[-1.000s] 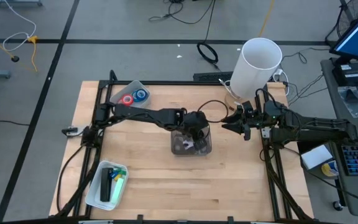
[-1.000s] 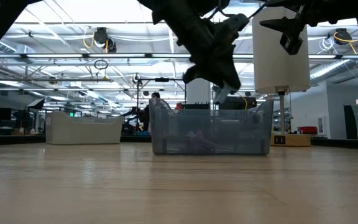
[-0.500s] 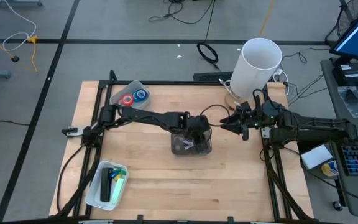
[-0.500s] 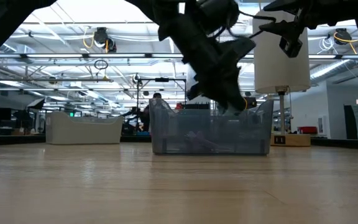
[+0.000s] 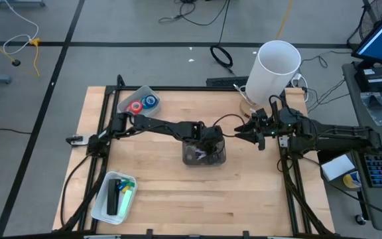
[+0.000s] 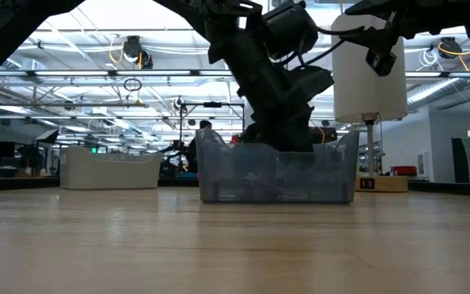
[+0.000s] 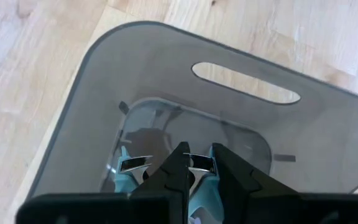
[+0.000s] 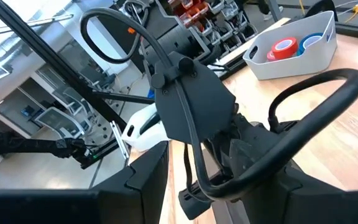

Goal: Pick and place Stapler, Stapler remover, tape
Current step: Put the light blue stapler remover into the black bin, then return to Home Position

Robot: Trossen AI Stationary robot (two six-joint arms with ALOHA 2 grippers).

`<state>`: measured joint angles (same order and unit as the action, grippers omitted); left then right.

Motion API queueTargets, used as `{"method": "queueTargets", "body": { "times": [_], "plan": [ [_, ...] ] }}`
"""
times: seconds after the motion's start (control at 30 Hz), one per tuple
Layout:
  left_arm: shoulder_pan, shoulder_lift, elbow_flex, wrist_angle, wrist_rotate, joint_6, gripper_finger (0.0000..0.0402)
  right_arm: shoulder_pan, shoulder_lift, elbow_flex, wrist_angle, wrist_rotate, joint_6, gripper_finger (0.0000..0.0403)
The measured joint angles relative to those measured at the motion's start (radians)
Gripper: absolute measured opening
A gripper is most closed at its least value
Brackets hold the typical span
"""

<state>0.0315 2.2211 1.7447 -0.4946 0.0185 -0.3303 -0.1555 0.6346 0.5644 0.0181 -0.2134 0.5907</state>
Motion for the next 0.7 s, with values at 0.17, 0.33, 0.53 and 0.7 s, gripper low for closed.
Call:
{"method": "queueTargets", "body": {
  "times": [0.17, 0.33, 0.53, 0.7],
  "plan": [
    [0.000, 0.000, 0.000, -0.002, -0.001, 0.022, 0.0049, 0.000, 0.000, 0.000, 0.000, 0.000, 0.000, 0.0167],
    [0.000, 0.000, 0.000, -0.002, -0.027, 0.035, 0.0088, 0.000, 0.000, 0.000, 0.000, 0.000, 0.000, 0.0167],
    [0.000, 0.000, 0.000, -0.002, -0.028, 0.039, 0.0153, 0.000, 0.000, 0.000, 0.000, -0.001, 0.000, 0.0167],
    [0.010, -0.009, 0.000, 0.002, -0.020, 0.036, 0.0182, 0.000, 0.000, 0.000, 0.001, -0.001, 0.000, 0.0167]
  ]
}}
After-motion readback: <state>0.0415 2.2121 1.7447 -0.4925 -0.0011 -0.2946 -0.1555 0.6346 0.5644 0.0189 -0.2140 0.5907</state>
